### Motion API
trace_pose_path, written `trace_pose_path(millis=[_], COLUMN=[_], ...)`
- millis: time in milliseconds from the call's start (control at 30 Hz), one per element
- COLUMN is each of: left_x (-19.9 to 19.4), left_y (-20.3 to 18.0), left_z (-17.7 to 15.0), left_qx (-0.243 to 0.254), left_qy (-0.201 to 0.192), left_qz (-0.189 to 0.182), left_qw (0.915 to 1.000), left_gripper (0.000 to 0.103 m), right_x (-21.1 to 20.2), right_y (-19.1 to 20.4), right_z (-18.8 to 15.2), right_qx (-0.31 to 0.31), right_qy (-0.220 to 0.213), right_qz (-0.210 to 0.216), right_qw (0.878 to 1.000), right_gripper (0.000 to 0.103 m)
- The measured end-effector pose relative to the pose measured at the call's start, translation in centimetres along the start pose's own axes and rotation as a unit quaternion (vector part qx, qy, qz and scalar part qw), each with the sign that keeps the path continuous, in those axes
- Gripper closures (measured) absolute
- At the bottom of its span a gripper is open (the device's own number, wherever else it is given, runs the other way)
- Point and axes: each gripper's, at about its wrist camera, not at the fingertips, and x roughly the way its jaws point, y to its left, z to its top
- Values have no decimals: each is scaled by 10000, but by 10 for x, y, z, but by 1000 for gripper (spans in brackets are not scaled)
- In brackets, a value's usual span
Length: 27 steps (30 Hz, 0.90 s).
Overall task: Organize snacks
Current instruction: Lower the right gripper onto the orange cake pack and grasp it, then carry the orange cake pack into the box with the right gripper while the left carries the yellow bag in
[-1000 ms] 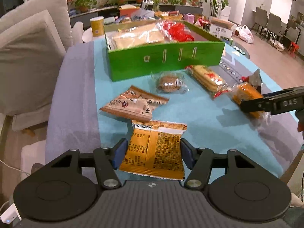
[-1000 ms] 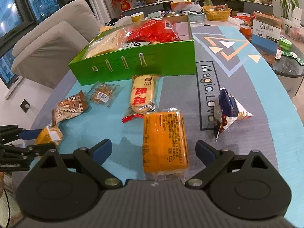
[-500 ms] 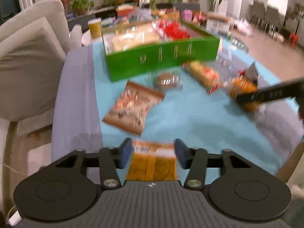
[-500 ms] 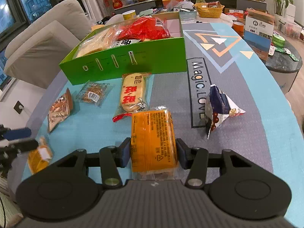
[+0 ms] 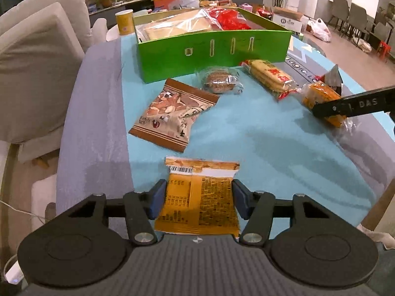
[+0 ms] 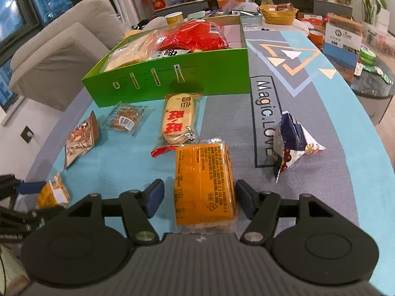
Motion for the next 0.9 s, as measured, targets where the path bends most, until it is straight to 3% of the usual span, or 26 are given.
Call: trace_pose_path(millis=[33, 400, 700, 900], left_x=[-1, -27, -16, 0], left_y=[-1, -11, -15, -26], left_z=[2, 42, 94, 135], left_qx=[-6, 26, -94, -98], left_qy=[-33, -704, -976, -1178], left_qz=[-15, 13, -47, -144], left_qw=[10000, 9975, 9952, 9929], left_gripper=[51, 51, 51, 51], right_x=[0, -24, -33, -36], right_y=[0, -1, 11, 2], right_z=[0, 18, 54, 79], right_qx=[-38, 184, 67, 428], right_qy=[-6, -325, -770, -1103], right_qz=[-68, 327, 478, 649], right_qw=[10000, 9988, 9959, 9909], right_gripper=[48, 50, 50, 50])
